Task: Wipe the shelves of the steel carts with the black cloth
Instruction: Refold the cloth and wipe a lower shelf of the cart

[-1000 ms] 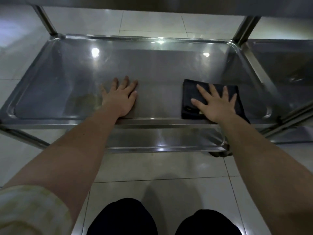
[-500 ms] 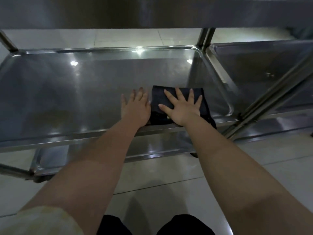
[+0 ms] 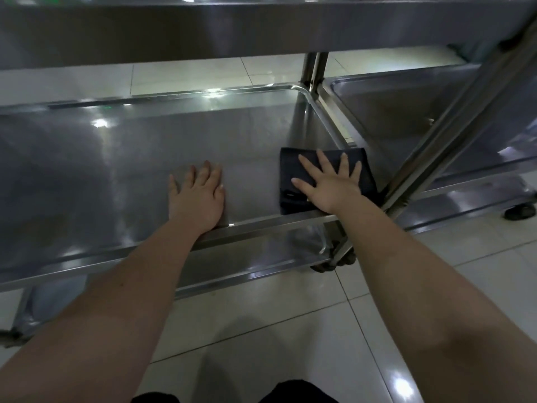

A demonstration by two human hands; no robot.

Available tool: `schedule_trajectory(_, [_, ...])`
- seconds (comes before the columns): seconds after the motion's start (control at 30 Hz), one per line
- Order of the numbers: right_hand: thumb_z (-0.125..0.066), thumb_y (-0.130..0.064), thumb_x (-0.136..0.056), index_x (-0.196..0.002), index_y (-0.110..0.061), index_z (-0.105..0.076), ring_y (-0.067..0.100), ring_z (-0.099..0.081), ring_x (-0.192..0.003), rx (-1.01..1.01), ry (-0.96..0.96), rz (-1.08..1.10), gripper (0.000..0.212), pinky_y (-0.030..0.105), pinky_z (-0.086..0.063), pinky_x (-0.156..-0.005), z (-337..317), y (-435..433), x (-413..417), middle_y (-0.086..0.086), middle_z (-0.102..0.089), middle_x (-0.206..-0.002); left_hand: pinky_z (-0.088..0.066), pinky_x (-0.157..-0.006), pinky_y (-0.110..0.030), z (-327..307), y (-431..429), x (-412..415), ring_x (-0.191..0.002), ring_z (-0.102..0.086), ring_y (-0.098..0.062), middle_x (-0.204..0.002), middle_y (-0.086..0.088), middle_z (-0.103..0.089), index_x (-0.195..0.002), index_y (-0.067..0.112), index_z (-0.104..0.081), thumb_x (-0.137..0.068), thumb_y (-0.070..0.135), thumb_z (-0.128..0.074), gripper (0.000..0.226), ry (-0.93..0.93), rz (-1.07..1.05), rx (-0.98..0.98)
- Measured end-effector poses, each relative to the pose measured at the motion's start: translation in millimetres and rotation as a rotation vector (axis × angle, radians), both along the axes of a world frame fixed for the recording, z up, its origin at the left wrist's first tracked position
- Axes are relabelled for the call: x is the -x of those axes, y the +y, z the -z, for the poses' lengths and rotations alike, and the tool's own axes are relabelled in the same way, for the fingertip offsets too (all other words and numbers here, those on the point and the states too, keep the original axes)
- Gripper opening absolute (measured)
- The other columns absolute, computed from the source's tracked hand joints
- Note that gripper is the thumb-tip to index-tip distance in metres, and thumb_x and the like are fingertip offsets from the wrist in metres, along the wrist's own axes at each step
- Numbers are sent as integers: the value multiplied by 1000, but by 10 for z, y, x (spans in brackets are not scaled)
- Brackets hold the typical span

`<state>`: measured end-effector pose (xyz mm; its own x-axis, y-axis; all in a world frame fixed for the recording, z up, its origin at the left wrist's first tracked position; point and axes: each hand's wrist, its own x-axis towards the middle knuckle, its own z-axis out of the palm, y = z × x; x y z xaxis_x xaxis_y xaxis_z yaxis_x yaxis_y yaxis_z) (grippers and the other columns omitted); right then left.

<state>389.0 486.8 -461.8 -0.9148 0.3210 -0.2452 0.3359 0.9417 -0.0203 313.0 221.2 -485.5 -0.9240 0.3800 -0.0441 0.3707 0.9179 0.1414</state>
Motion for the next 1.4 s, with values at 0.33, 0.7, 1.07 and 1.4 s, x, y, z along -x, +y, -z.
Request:
schedule_trajectory(0.33, [-24, -81, -85, -146, -59, 2, 34, 19, -146, 103, 65, -193, 70, 61, 15, -113, 40, -582, 114, -18, 11, -161, -2, -119, -55, 2, 11, -28, -151, -3, -22, -165, 7, -4, -157, 30, -8, -105, 38, -18, 53, 16, -24, -12])
schedule_trajectory(0.7, [-15, -75, -89, -148, -55, 6, 35, 14, -147, -25, 73, -2, 65, 61, 11, -114, 44, 138, 140, -12, 11, -162, 4, -118, -56, 26, 23, -6, -151, -2, -26, -165, 4, -4, -157, 29, -8, -105, 39, -17, 54, 33, -6, 13])
schedule_trajectory(1.07, [-15, -74, -91, -151, -45, 10, 47, 21, -142, 33, 47, -246, 71, 71, 14, -106, 43, -1800, 303, -5, 15, -162, 5, -119, -44, -440, -372, -130, -150, 1, -30, -164, -6, -10, -151, 23, -34, -103, 15, -34, 48, 128, 2, -361])
schedule_trajectory(1.4, [-44, -27, -99, -138, -15, -48, 34, -34, -138, 434, 401, 24, 42, 45, -26, -114, 61, -1304, 210, 13, -44, -148, -15, -118, -52, -365, -463, -201, -147, -14, -37, -160, -11, -22, -151, 29, -34, -101, 34, -42, 50, 20, -8, -145])
